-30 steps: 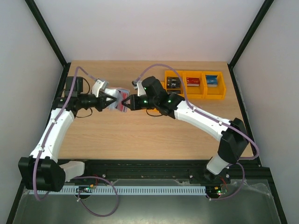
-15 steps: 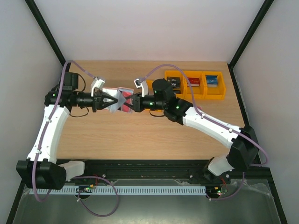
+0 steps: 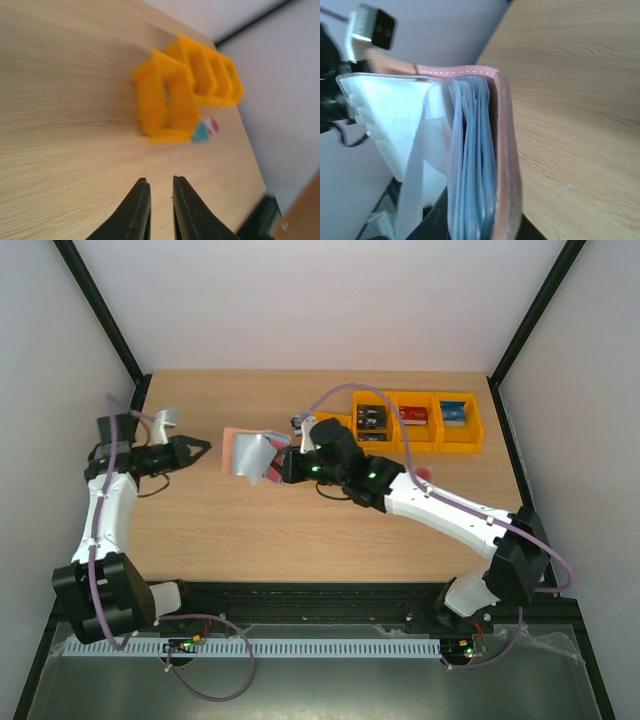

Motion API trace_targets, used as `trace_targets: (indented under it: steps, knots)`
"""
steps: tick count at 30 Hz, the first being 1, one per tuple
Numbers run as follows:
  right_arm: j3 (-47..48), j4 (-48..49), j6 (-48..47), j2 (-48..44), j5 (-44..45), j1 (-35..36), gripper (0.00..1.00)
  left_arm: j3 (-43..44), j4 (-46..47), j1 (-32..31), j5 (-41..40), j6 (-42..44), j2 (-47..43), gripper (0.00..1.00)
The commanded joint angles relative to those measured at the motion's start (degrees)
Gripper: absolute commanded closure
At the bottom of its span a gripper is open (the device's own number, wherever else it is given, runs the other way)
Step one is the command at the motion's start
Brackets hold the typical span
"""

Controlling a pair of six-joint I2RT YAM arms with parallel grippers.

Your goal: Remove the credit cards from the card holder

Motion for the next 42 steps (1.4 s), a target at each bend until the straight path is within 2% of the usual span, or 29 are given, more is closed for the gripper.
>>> trace_targets:
  steps: [1, 5, 8, 12, 15, 19, 22, 24, 31, 42]
  knots:
    - [7.9, -11.5, 2.2, 5.3, 19.6, 4.5, 0.98, -2.8, 7.1, 10.8, -2.1, -7.5, 0.0, 0.85]
    - [17.0, -18.0, -0.1, 14.9, 23.5, 5.6, 0.98, 0.6, -0.1, 11.7, -4.1, 1.7, -0.6, 0.84]
    - [22.2, -17.5, -0.4, 20.6, 23.0, 5.7, 0.98, 4.1, -8.8, 10.7, 1.1, 9.8, -0.2, 0.84]
    - [31.0, -18.2, -0.8, 29.6, 23.5, 5.7, 0.98, 6.5, -20.9, 4.5, 8.2, 19.8, 0.2, 0.82]
    - [39.3, -20.7, -2.7, 35.8, 22.3, 5.7, 0.98, 7.1, -25.3, -1.5, 8.7, 23.7, 0.5, 0.79]
    - [45.7, -22.3, -2.4, 39.6, 19.3, 5.4, 0.98, 6.5, -21.4, -4.9, 6.4, 19.9, 0.0, 0.77]
    - [44.8, -19.6, -0.5, 38.4, 13.8, 5.2, 0.98, 4.3, -14.6, -5.0, 2.5, 12.0, 0.0, 0.81]
    - [43.7, -18.2, 1.0, 37.1, 10.7, 5.2, 0.98, 4.4, -12.4, -4.9, -0.5, 9.8, 0.5, 0.82]
    - [36.6, -11.9, 3.9, 30.5, 6.3, 5.2, 0.98, 5.0, -9.3, -4.9, -4.0, 7.9, 1.2, 0.82]
    - [35.3, -11.9, 3.3, 26.2, 4.8, 5.2, 0.98, 3.9, -8.2, -4.6, -10.8, 10.7, 2.2, 0.75]
